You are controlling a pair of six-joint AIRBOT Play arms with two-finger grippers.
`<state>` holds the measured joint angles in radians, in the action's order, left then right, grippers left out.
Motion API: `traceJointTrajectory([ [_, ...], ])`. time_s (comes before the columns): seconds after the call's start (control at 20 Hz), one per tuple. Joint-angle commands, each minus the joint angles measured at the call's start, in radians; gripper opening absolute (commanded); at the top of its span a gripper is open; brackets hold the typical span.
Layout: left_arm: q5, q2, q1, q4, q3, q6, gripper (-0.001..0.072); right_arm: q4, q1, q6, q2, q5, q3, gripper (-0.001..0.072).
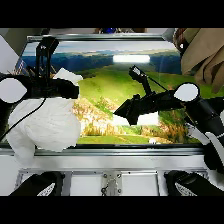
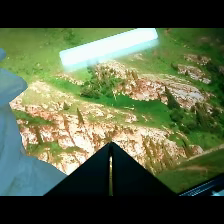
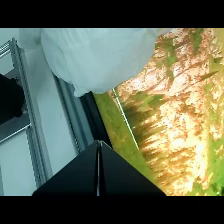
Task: Fold the clothes and pants, and hang the long-sleeved shirts on hangers.
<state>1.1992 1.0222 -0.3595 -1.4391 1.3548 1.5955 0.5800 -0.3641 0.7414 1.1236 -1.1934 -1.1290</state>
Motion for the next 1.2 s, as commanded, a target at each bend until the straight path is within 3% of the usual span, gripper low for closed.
traceJointTrajectory([
  [0.0, -0.016, 0.001, 0.005, -0.040, 0.000, -0.002, 0.0394, 0.000, -0.001, 0.000, 0.001, -0.001, 0.000, 0.0015],
  [0.05, -0.011, 0.007, 0.019, -0.085, 0.000, 0.012, 0.0713, 0.000, -0.001, 0.000, 0.001, 0.000, 0.000, 0.0015],
  [0.3, 0.223, 0.164, 0.171, -0.273, -0.009, 0.090, 0.0709, 0.000, -0.001, 0.000, 0.001, 0.000, 0.000, 0.0015],
  [0.4, 0.186, 0.243, 0.239, -0.272, -0.071, 0.091, 0.0709, 0.000, -0.001, 0.000, 0.001, 0.000, 0.000, 0.0015],
  [0.65, -0.106, 0.402, 0.370, -0.263, -0.263, 0.135, 0.0709, 0.000, -0.001, 0.000, 0.001, 0.000, 0.000, 0.0015],
  [0.85, -0.125, 0.489, 0.359, -0.262, -0.306, 0.145, 0.0699, 0.000, -0.001, 0.000, 0.001, 0.000, 0.000, 0.0015],
  [0.9, -0.118, 0.499, 0.344, -0.263, -0.306, 0.144, 0.0464, 0.000, -0.001, 0.000, 0.001, 0.000, 0.000, 0.0015],
  [0.95, -0.119, 0.497, 0.330, -0.262, -0.305, 0.144, 0.0169, 0.000, -0.001, 0.000, 0.001, 0.000, 0.000, 0.0015],
  [1.0, -0.122, 0.484, 0.312, -0.261, -0.295, 0.143, 0.0015, 0.000, -0.001, 0.000, 0.001, 0.000, 0.000, 0.0015],
  [1.15, -0.105, 0.407, 0.205, -0.259, -0.193, 0.143, 0.0015, -0.018, -0.001, 0.001, 0.001, -0.001, 0.000, 0.0015],
])
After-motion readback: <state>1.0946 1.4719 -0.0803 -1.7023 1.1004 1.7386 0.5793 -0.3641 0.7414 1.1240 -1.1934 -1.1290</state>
